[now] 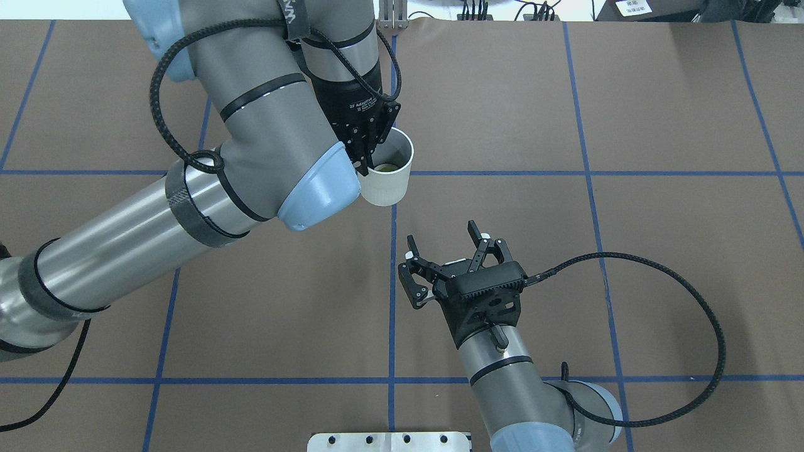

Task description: Left arm hands cup to right arm to dump lemon

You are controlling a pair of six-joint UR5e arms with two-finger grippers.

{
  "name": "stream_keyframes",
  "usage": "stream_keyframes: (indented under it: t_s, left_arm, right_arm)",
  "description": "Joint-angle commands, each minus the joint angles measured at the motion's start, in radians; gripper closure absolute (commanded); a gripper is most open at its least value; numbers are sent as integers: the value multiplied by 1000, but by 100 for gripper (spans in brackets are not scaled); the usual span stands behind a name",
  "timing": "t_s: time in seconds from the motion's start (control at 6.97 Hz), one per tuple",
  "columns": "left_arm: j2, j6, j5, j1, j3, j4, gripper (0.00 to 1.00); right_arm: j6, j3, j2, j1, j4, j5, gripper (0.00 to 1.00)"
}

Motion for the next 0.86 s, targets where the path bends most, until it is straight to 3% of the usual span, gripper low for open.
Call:
stream_keyframes:
  t_s: [0.0,0.72]
  left_arm:
    - [-13,-35,1,37,-3,0,100]
    - [-34,-77,0,79,-17,-9,100]
  right_arm:
    - [5,-25,24,-3,3,-30,2]
    - [14,-26,46,-2,8,-29,2]
